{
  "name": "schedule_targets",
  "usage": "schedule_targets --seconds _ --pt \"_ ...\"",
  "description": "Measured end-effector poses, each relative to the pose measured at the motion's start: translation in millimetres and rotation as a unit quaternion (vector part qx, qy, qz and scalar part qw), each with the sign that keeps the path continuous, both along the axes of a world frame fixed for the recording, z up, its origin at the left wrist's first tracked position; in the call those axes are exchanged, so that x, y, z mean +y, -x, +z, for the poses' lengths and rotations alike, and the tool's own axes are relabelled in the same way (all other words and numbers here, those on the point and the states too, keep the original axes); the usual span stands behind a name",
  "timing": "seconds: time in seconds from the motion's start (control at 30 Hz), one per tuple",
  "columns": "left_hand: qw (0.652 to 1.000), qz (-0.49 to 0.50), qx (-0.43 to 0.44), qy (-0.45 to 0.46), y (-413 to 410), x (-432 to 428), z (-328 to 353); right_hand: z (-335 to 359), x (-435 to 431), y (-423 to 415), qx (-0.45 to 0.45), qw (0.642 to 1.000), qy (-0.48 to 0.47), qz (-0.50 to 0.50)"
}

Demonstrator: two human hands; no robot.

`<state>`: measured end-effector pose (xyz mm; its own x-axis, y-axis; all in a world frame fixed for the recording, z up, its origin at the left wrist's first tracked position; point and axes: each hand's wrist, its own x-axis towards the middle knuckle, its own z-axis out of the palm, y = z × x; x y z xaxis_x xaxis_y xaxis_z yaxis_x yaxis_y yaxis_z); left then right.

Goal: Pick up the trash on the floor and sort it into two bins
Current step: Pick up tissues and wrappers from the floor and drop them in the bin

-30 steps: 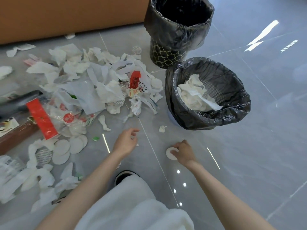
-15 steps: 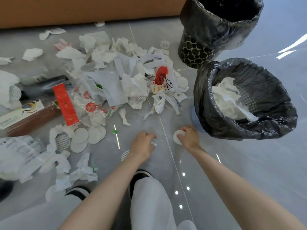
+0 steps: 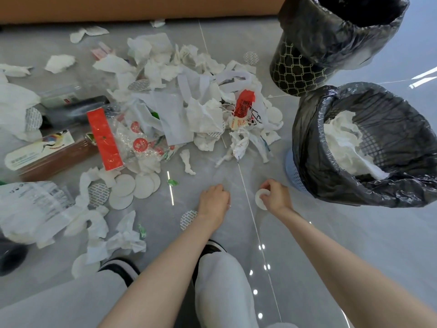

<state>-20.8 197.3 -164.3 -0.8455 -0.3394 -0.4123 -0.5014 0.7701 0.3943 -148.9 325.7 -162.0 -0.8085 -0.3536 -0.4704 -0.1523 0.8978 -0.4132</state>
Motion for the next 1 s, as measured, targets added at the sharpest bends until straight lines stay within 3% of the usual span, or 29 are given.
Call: schedule_targets --seconds 0.17,0.3,0.53,0.63,0.77,0.87,1.0 --pt "0.991 0.1 0.042 -0.08 -14 -25 8 1 -2 -6 -0.01 0.999 0.033 -0.026" --pt "0.995 0.047 -0.01 -0.082 -43 -63 19 13 -15 -16 -0.101 0.978 0.125 -0.131" --pt "0.998 -0.008 -0.064 -0.028 -82 -54 18 29 -39 -30 -0.156 0.953 0.221 -0.137" --pt "0.998 -0.021 -0.052 -0.01 -91 -42 13 35 -43 -32 -0.117 0.961 0.232 -0.091" --pt "0.999 -0.009 -0.051 -0.011 -90 -40 11 44 -62 -26 -0.058 0.975 0.211 0.041" --pt "0.998 0.003 -0.067 -0.012 -85 -40 9 40 -82 -17 -0.05 0.976 0.167 0.13" --pt "0.998 0.004 -0.068 -0.009 -82 -43 6 24 -104 -6 -0.037 0.98 0.101 0.167"
